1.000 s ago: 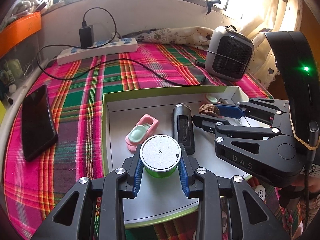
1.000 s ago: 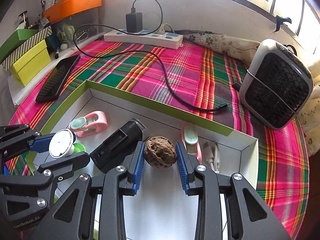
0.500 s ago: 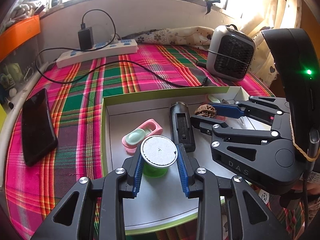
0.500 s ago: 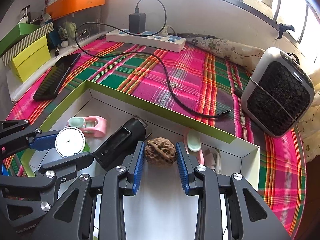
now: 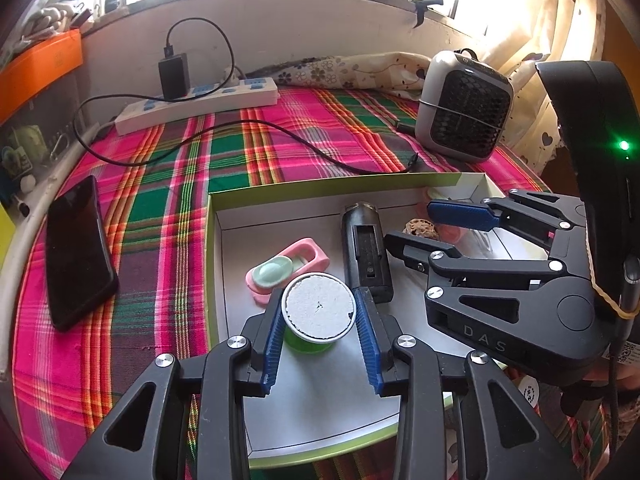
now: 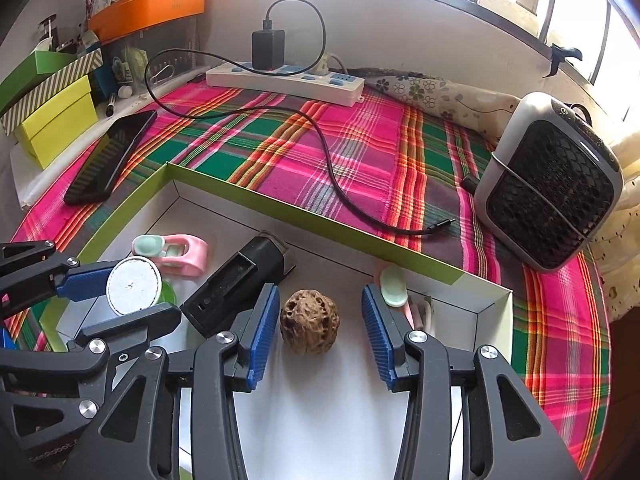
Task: Organize objects
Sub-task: 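Open both tools, releasing the spool and walnut in the box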
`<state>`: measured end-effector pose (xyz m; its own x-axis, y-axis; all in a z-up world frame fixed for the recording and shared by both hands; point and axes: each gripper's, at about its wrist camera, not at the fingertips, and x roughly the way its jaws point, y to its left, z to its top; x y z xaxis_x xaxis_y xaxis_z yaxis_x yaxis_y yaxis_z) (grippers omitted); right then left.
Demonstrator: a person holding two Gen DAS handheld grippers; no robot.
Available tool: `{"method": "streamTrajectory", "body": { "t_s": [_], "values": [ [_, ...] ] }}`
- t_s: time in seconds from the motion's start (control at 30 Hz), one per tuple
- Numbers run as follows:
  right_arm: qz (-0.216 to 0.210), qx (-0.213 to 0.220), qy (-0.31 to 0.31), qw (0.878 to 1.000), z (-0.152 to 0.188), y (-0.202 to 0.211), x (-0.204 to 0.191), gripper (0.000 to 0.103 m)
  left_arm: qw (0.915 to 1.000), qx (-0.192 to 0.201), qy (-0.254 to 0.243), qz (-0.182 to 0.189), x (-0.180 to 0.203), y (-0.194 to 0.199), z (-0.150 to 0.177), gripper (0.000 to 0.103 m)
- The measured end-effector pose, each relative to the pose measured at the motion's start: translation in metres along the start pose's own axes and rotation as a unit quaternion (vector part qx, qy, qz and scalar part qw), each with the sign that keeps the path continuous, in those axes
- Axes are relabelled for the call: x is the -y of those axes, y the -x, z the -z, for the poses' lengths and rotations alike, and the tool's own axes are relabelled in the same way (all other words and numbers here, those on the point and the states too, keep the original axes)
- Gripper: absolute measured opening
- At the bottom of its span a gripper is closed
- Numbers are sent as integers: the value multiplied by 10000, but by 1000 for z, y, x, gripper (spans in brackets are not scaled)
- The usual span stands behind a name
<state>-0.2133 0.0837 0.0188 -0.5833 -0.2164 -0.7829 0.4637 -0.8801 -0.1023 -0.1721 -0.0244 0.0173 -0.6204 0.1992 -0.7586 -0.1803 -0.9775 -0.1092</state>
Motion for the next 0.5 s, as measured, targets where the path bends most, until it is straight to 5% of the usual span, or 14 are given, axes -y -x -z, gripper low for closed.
{"method": "streamTrajectory", "body": {
  "t_s": [0.5],
  "values": [
    [33, 148, -141, 9998, 3, 12, 5, 51, 10000, 12, 32, 6, 0, 6, 3, 40]
  ]
}}
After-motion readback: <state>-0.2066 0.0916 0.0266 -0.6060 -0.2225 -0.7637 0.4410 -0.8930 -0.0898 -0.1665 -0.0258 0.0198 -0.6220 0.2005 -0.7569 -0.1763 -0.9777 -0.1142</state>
